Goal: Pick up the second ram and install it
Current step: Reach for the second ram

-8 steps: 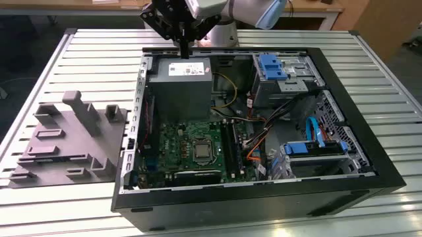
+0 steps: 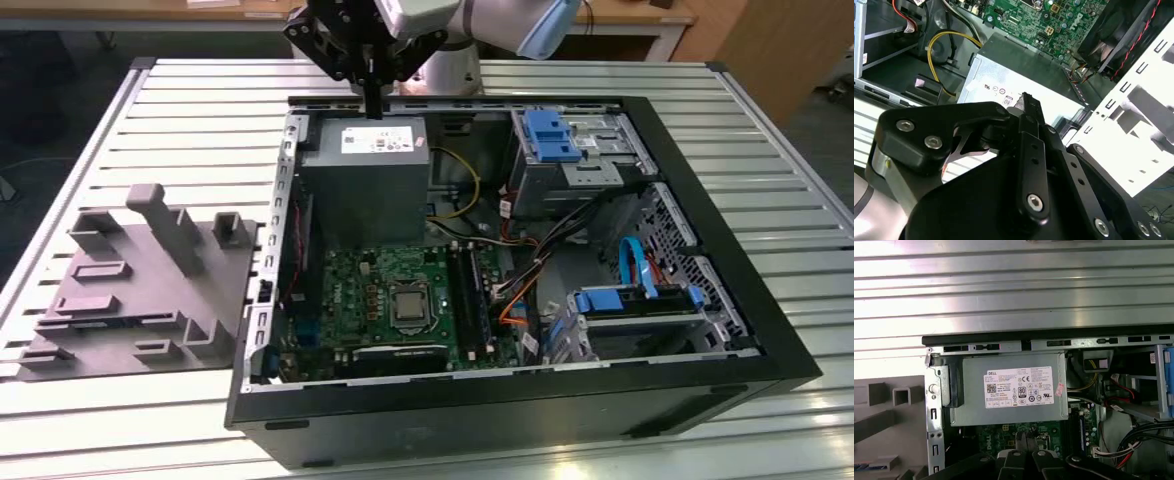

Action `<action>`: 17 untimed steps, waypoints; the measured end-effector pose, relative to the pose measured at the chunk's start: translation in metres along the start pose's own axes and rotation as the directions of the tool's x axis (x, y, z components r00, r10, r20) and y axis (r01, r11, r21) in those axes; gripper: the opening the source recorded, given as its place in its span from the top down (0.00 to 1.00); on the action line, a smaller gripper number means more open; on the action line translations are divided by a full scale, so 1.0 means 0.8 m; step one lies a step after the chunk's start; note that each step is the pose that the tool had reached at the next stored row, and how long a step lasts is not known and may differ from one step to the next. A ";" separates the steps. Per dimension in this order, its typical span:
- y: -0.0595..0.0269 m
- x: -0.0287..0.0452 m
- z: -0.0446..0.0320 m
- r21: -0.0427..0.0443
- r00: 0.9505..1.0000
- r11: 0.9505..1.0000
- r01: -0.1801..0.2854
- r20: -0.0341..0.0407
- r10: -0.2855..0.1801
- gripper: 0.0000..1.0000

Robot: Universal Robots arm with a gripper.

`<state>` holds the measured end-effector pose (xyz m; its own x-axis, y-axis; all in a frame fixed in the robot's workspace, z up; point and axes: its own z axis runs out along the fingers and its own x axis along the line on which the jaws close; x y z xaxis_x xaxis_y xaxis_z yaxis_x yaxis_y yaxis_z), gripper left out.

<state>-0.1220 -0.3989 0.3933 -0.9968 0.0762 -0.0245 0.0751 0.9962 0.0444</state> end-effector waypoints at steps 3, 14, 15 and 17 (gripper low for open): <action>0.000 0.0000 0.0000 0.000 1.000 1.000 0.000 0.000 0.000 0.90; -0.002 0.0215 -0.0006 0.000 1.000 1.000 0.000 0.001 0.000 0.90; -0.002 0.0244 -0.0006 0.000 1.000 1.000 0.000 0.001 0.000 0.90; -0.002 0.0295 -0.0008 0.000 1.000 1.000 0.000 0.001 0.000 0.90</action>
<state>-0.1456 -0.3989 0.3933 -0.9968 0.0761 -0.0258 0.0749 0.9962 0.0445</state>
